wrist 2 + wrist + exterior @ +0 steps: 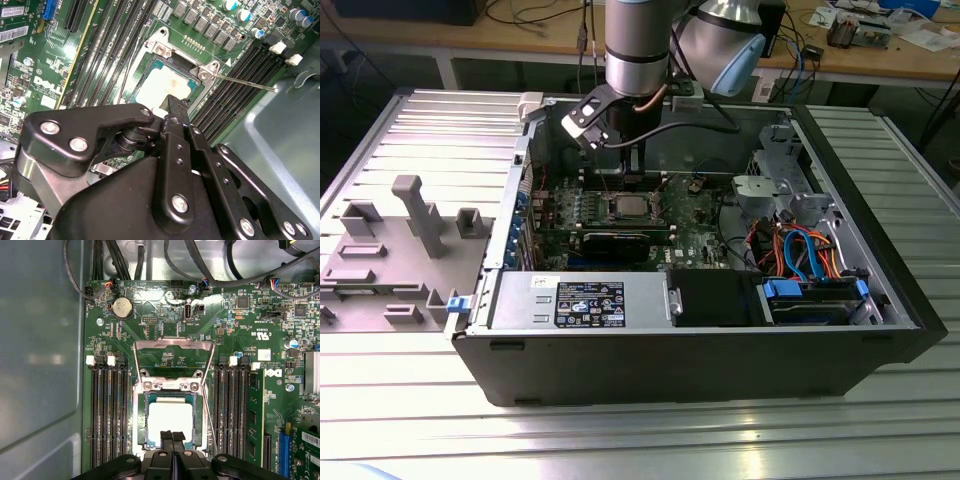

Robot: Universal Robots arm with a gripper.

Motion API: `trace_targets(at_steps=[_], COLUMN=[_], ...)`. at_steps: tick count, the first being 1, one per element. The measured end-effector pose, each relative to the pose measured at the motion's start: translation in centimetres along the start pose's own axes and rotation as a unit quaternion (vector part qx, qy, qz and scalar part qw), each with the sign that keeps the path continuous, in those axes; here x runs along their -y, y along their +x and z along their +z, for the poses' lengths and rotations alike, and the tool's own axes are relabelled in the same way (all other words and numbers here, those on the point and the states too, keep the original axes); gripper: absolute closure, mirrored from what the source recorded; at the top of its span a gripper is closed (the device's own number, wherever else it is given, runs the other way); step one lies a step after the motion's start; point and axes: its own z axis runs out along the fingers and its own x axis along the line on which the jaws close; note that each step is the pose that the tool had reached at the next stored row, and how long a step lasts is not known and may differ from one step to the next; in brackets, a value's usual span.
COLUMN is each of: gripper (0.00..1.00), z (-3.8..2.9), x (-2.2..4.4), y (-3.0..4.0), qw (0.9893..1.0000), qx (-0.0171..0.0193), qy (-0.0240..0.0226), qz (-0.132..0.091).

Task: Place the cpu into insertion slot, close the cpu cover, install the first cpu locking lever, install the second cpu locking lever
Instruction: 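Close the cpu cover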

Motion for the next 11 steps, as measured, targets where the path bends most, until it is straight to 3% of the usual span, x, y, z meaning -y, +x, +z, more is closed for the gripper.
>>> trace_targets(at_steps=[11], gripper=[0.89], z=[-0.63], x=[-0.02], y=[0.01], qw=[1.0], qx=[-0.0004], qy=[0.0004], qz=[0.0])
